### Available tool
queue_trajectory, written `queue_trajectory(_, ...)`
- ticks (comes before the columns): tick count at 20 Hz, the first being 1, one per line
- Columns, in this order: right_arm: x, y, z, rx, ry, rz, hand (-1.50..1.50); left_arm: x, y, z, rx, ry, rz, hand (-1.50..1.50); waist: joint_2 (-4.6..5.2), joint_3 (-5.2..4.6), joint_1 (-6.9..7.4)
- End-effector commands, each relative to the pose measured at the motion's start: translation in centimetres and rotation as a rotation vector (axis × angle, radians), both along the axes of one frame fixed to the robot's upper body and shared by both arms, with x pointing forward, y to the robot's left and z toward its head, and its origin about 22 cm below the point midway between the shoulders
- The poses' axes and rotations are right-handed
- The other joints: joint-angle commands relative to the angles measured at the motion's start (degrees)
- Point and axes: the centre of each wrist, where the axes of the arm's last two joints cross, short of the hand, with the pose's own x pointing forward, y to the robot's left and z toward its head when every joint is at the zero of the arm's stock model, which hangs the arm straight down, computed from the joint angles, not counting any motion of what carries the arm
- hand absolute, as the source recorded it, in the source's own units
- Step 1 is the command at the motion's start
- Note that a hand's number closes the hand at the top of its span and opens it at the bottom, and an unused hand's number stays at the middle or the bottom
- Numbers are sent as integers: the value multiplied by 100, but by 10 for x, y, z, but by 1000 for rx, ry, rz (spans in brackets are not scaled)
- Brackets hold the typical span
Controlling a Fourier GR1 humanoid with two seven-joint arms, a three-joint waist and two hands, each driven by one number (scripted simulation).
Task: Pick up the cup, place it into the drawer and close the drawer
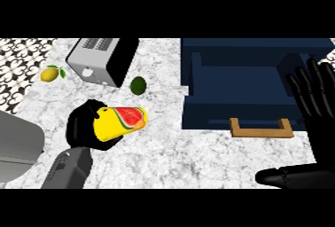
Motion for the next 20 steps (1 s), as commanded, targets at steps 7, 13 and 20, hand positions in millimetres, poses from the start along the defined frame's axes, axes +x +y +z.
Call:
queue_trajectory(7,-8,-1,-2,-3,12,9,-150,-3,-44,93,-51,-75,-117,150,23,-6,-66)
queue_trajectory(13,-9,-9,-9,3,-7,-4,-150,30,-89,167,-8,-93,-138,150,32,-5,-112)
queue_trajectory(20,4,13,15,-17,-2,-8,-150,54,-108,213,67,-103,-123,150,39,-9,-90)
